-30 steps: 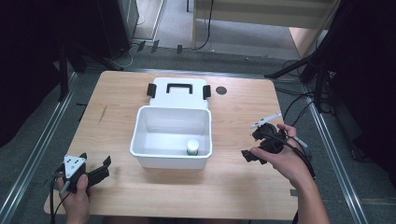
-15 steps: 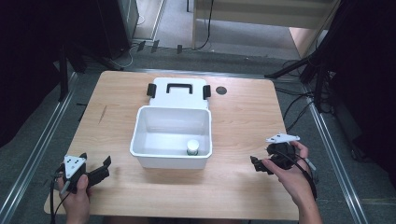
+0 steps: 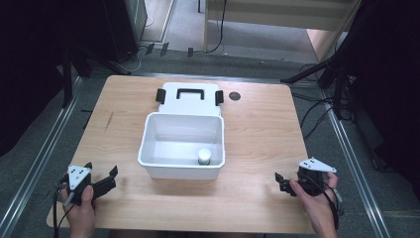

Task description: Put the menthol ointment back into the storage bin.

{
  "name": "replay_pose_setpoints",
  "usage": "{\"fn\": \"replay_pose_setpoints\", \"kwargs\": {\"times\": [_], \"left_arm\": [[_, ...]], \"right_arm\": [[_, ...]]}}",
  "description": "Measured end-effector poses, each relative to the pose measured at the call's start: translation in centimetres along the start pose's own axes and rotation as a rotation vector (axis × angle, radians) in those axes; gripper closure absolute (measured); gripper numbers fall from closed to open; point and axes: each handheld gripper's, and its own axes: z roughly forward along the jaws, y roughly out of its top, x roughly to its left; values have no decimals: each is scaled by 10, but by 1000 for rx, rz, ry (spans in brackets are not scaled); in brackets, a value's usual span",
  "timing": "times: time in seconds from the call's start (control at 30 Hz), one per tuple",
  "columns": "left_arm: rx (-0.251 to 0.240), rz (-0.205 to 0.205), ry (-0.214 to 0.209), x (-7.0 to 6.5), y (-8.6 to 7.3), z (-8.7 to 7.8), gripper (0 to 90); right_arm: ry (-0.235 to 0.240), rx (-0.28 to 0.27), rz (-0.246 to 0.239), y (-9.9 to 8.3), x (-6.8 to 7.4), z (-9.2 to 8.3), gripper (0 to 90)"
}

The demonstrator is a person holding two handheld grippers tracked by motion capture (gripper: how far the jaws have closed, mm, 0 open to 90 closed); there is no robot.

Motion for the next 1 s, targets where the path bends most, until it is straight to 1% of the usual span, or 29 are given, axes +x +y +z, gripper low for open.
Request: {"fn": "replay_pose_setpoints", "kwargs": {"times": [0.07,0.23,0.33,0.47,0.63,0.73,0.87,1.0], "left_arm": [[0,-1,0,0,0,0,143],[1,0,1,0,0,0,143],[0,1,3,0,0,0,143],[-3,0,3,0,0,0,143],[-3,3,2,0,0,0,143],[-3,5,2,0,0,0,143],[-2,6,1,-1,0,0,143],[-1,13,-2,-1,0,0,143]], "right_arm": [[-5,-21,23,-8,-4,-2,59],[-25,-67,58,-25,-12,-7,59],[-26,-94,81,-33,-16,-12,59],[-36,-126,98,-44,-22,-17,59],[-54,-148,131,-54,-28,-24,61],[-59,-155,135,-59,-31,-26,61],[-72,-168,152,-66,-34,-29,63],[-81,-176,154,-72,-36,-31,63]]}}
